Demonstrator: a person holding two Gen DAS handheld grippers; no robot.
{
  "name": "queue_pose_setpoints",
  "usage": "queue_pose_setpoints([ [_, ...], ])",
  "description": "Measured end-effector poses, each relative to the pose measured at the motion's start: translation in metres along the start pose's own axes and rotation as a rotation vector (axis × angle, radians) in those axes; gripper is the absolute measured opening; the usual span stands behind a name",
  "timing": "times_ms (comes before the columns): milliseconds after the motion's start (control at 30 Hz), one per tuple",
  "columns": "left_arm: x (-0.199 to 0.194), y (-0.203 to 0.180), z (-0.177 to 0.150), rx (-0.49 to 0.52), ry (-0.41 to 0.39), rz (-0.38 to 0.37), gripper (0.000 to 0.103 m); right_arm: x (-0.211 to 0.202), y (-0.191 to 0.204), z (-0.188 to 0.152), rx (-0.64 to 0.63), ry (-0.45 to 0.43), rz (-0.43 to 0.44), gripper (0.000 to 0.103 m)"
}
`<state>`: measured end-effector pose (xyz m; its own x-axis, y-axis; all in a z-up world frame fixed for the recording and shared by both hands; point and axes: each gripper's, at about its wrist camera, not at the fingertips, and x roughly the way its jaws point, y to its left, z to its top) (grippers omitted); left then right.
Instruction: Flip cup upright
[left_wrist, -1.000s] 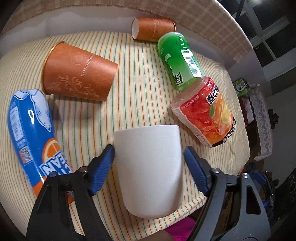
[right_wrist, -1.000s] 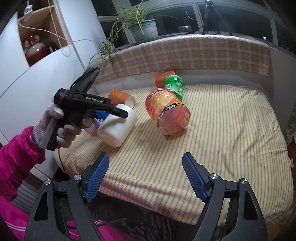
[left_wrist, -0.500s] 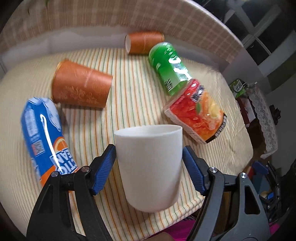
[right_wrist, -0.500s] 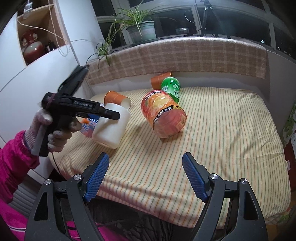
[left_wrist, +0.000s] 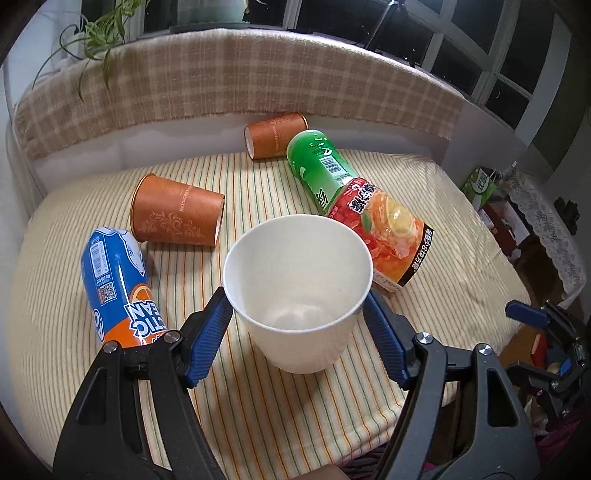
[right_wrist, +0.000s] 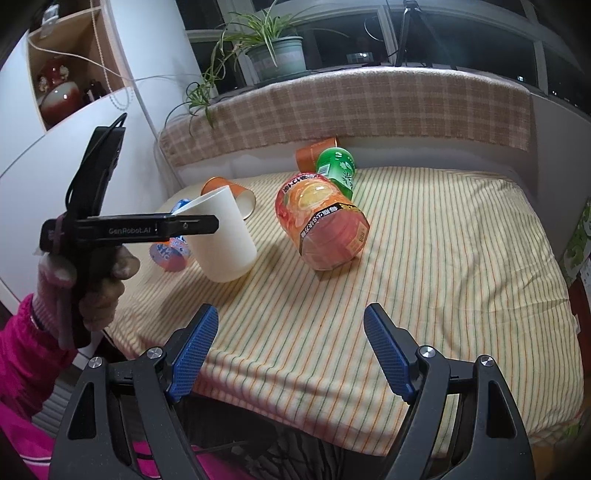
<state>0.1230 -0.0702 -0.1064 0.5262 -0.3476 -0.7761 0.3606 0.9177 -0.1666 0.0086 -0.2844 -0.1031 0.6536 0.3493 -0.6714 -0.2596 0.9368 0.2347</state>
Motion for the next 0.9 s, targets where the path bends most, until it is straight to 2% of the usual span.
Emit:
queue_pose_setpoints([
  [567, -0.006, -0.025, -0.013, 0.085, -0.086, 0.066, 0.075, 0.001, -0.003, -0.001, -0.021, -0.027, -0.149, 0.081],
  [900, 0.009, -0.035, -0.025, 0.157, -0.082, 0.113, 0.075, 0.0, -0.009, 0.0, 0.01, -0.033, -0.162, 0.081],
])
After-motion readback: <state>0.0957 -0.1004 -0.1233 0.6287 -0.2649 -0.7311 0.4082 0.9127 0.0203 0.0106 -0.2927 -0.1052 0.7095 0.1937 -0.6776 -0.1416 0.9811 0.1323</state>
